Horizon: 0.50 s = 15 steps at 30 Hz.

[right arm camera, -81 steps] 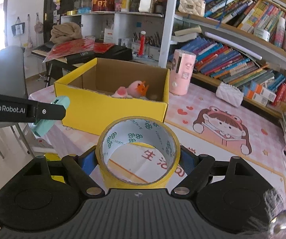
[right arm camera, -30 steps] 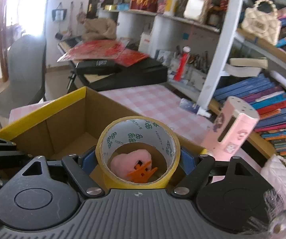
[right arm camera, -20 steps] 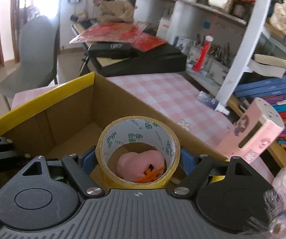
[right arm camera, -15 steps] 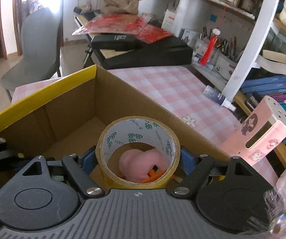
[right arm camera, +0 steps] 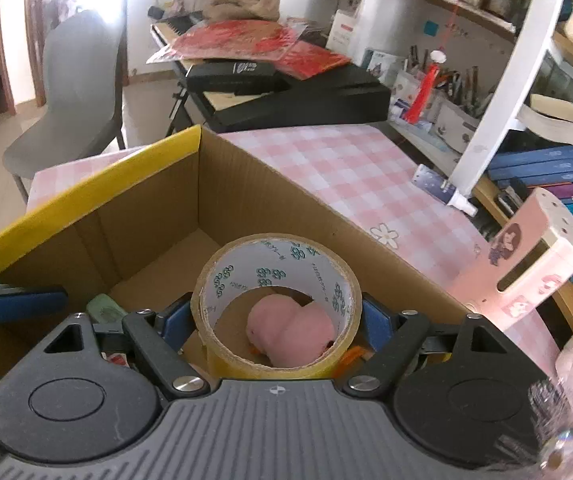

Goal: Organize objects

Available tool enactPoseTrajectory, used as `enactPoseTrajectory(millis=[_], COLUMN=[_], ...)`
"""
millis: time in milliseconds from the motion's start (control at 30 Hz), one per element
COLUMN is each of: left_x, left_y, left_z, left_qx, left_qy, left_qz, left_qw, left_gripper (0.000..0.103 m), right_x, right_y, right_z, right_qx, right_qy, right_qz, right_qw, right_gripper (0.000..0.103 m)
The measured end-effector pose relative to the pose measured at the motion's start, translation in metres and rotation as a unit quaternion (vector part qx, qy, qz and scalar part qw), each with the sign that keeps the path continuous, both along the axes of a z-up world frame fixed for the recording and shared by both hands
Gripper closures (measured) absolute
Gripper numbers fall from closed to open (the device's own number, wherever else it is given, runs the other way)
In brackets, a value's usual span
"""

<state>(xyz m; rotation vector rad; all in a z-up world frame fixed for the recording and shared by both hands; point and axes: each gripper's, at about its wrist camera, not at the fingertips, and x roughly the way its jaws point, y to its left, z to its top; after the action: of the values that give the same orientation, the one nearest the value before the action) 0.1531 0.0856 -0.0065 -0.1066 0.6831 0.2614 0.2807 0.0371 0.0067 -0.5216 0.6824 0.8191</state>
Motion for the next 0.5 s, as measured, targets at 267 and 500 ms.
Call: enactPoseTrajectory(millis=[267,500], left_x=[-0.026,-0.055], left_y=[-0.003,-0.007], left_z=[0.018,0.038], left_qx=[-0.007,-0.011], left_qy=[-0.044,-0.076], left_qz=[-0.014,-0.037], left_qw=[0.9989,0.9964], left_gripper=[0.019,0.017], right_x=[-0.035,-0.078], right_y=[-0.033,-0.068], right_z=[0.044,0.074], right_qx=[0.067,0.117], right_qy=[-0.051,-0.08], right_qz=[-0.053,-0.12], right_qw=[0.995,0.983], right_gripper=[0.011,0.011])
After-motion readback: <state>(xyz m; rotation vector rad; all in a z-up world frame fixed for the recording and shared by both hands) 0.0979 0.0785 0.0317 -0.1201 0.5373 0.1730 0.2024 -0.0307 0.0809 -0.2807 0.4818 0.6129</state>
